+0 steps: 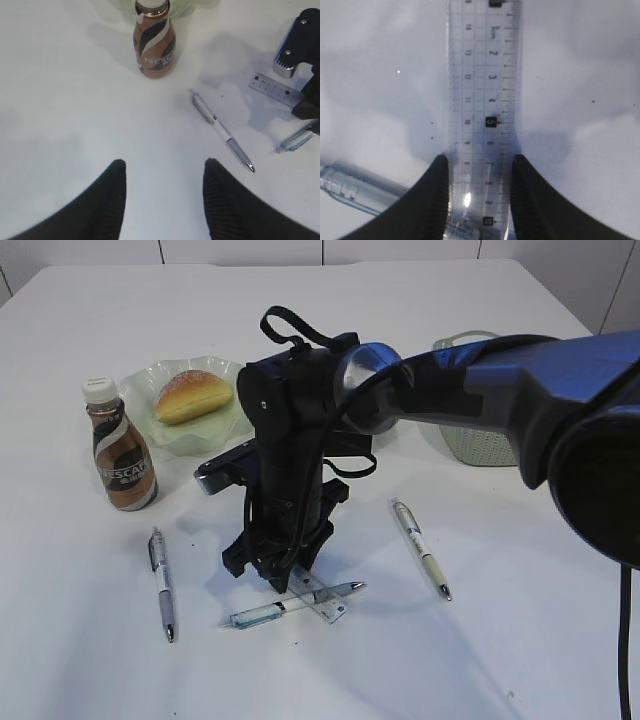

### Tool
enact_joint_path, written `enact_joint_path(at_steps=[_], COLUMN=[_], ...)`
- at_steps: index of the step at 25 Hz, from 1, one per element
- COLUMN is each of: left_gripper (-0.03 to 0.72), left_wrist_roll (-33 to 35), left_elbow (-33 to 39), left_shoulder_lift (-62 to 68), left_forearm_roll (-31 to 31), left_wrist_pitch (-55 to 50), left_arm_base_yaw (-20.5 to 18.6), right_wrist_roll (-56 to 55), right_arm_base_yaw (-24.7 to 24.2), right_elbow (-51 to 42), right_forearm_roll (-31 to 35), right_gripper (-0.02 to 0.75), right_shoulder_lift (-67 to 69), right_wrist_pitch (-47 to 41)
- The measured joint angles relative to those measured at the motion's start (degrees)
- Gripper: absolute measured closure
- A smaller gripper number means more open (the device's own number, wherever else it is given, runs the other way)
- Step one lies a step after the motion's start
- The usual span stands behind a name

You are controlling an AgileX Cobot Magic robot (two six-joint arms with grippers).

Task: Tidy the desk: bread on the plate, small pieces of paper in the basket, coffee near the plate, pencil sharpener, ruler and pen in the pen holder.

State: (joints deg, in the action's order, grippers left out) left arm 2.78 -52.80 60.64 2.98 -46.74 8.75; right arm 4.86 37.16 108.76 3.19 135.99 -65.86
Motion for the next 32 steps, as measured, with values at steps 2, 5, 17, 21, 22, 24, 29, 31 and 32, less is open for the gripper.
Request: enact_joint_path(at_steps=[2,5,17,21,22,24,29,31,32], left_gripper=[0.341,0.341,0.328,0.319,0.326,0.334,0.34,0.34,0.34], left_wrist_roll=[0.0,0.0,0.0,0.0,0.0,0.0,0.0,0.0,0.0], left_elbow=[0.0,0.0,0.0,0.0,0.0,0.0,0.0,0.0,0.0], left_shoulder_lift=[0.0,0.0,0.0,0.0,0.0,0.0,0.0,0.0,0.0], left_forearm_roll=[0.0,0.0,0.0,0.0,0.0,0.0,0.0,0.0,0.0], left_wrist_pitch=[0.0,0.0,0.0,0.0,0.0,0.0,0.0,0.0,0.11], left_arm_base_yaw=[0.0,0.0,0.0,0.0,0.0,0.0,0.0,0.0,0.0], right_wrist_roll=[0.0,0.0,0.0,0.0,0.0,0.0,0.0,0.0,0.0], right_arm_base_yaw=[0.0,0.0,0.0,0.0,0.0,0.0,0.0,0.0,0.0], right_elbow=[0.0,0.0,1.78,5.66,6.84,7.5,7.5,7.5,7.5], right_forearm_roll=[0.0,0.0,-0.32,-0.43,-0.43,-0.43,-0.43,-0.43,-0.43], right_gripper=[0.442,0.442,0.442,0.442,0.442,0.442,0.442,0.442,0.442], right_shoulder_lift=[0.0,0.0,0.0,0.0,0.0,0.0,-1.33,-3.14,-3.14], right_wrist_pitch=[0.0,-0.14,-3.45,-3.68,-3.68,-3.68,-3.68,-3.81,-3.81])
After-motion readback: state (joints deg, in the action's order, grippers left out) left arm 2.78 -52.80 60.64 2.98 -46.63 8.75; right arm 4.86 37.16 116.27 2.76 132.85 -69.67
